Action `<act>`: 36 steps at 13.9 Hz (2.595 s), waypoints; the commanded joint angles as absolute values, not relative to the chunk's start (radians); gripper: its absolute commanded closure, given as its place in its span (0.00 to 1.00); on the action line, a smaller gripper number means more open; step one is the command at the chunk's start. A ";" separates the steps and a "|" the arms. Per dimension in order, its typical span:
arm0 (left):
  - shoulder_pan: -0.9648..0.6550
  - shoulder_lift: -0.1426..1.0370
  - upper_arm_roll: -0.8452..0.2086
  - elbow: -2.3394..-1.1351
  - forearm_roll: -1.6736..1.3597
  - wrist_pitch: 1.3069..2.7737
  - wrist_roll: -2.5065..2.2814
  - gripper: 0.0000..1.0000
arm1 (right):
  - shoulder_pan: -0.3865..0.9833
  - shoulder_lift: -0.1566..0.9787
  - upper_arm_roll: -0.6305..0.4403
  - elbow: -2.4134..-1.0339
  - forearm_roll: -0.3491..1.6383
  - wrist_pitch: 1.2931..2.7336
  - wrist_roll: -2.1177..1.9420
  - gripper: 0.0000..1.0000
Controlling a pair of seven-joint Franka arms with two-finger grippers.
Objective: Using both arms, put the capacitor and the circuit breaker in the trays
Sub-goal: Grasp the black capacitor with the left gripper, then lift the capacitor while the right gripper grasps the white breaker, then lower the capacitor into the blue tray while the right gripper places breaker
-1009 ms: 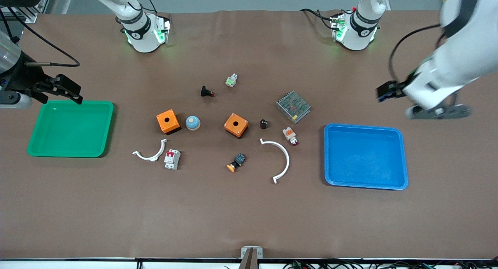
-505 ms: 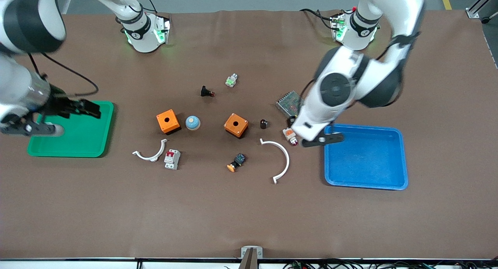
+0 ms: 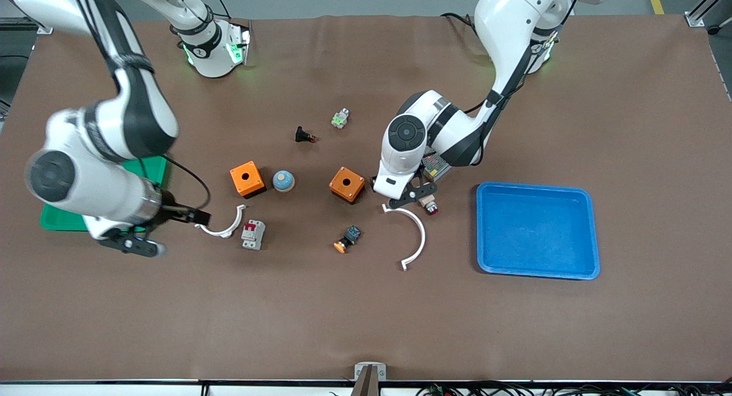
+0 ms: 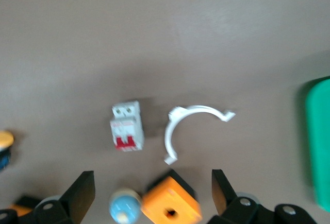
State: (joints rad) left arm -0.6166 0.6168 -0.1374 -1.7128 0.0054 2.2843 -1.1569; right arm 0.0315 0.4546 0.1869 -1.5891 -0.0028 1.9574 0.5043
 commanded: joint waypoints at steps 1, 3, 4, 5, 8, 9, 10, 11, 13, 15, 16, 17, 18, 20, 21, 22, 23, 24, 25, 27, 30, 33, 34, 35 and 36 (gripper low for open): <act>-0.637 0.624 -0.127 -1.758 0.005 2.353 -1.259 0.22 | 0.049 0.518 0.187 -1.624 0.029 2.077 0.593 0.00; -0.649 0.638 -0.129 -1.758 0.005 2.356 -1.293 0.24 | 0.067 0.547 0.186 -1.654 0.075 2.123 0.618 0.00; -0.650 0.652 -0.129 -1.756 0.000 2.358 -1.298 0.27 | 0.077 0.560 0.186 -1.658 0.077 2.129 0.620 0.00; -0.652 0.656 -0.129 -1.756 -0.003 2.364 -1.308 0.28 | 0.086 0.580 0.186 -1.658 0.078 2.134 0.627 0.00; -0.666 0.670 -0.129 -1.755 -0.005 2.373 -1.331 0.36 | 0.112 0.609 0.186 -1.686 0.078 2.189 0.646 0.00; -0.666 0.672 -0.129 -1.753 -0.006 2.373 -1.333 0.39 | 0.123 0.612 0.184 -1.710 0.072 2.228 0.644 0.00; -0.666 0.673 -0.129 -1.752 -0.008 2.375 -1.333 0.42 | 0.132 0.612 0.183 -1.736 0.066 2.267 0.640 0.01; -0.666 0.673 -0.129 -1.752 -0.008 2.375 -1.333 0.47 | 0.133 0.618 0.183 -1.747 0.060 2.285 0.632 0.08; -0.664 0.667 -0.129 -1.752 -0.006 2.373 -1.333 0.74 | 0.135 0.623 0.183 -1.747 0.014 2.276 0.630 0.50; -0.651 0.631 -0.123 -1.752 0.003 2.367 -1.338 0.99 | 0.133 0.623 0.183 -1.747 -0.009 2.275 0.629 0.75; -0.640 0.594 -0.115 -1.755 0.005 2.353 -1.342 1.00 | 0.132 0.623 0.183 -1.746 -0.029 2.275 0.627 0.84; -0.614 0.554 -0.115 -1.753 0.006 2.318 -1.342 1.00 | 0.129 0.621 0.183 -1.743 -0.056 2.273 0.618 0.92; -0.586 0.513 -0.115 -1.755 0.006 2.284 -1.338 1.00 | 0.123 0.609 0.181 -1.741 -0.078 2.272 0.597 0.97; -0.528 0.425 -0.115 -1.781 0.008 2.206 -1.319 1.00 | 0.095 0.542 0.175 -1.738 -0.084 2.193 0.527 0.99; -0.487 0.398 -0.117 -1.787 0.015 2.179 -1.286 1.00 | 0.069 0.499 0.175 -1.738 -0.084 2.137 0.482 0.99; -0.447 0.376 -0.117 -1.801 0.020 2.143 -1.226 1.00 | 0.043 0.453 0.175 -1.746 -0.086 2.097 0.439 0.99; -0.402 0.362 -0.117 -1.807 0.021 2.122 -1.157 1.00 | 0.020 0.405 0.175 -1.756 -0.086 2.044 0.383 0.99; -0.352 0.359 -0.117 -1.810 0.021 2.111 -1.096 1.00 | -0.013 0.355 0.175 -1.785 -0.086 2.007 0.324 0.99; -0.303 0.359 -0.117 -1.810 0.021 2.096 -1.018 1.00 | -0.044 0.300 0.176 -1.845 -0.086 2.006 0.258 0.99; -0.212 0.362 -0.117 -1.828 0.023 2.094 -0.878 1.00 | -0.107 0.215 0.175 -1.954 -0.087 2.026 0.155 0.99; -0.098 0.380 -0.117 -1.865 0.040 2.112 -0.705 1.00 | -0.265 0.167 0.175 -2.103 -0.089 2.129 -0.062 0.98; -0.063 0.431 -0.118 -1.887 0.063 2.173 -0.672 1.00 | -0.423 0.182 0.176 -2.201 -0.089 2.290 -0.280 0.98; -0.052 0.449 -0.118 -1.896 0.063 2.206 -0.658 1.00 | -0.461 0.199 0.176 -2.218 -0.089 2.315 -0.326 0.98; -0.048 0.463 -0.118 -1.899 0.063 2.227 -0.640 1.00 | -0.488 0.215 0.176 -2.220 -0.089 2.318 -0.365 0.98; -0.034 0.485 -0.117 -1.899 0.064 2.243 -0.628 1.00 | -0.505 0.230 0.176 -2.220 -0.089 2.325 -0.398 0.98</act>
State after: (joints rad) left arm -0.0597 0.4622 -0.1046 -1.8900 0.0459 2.2058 -0.6544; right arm -0.4697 0.2250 0.1521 -2.2051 -0.0777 2.3071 -0.3497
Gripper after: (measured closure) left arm 0.656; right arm 0.595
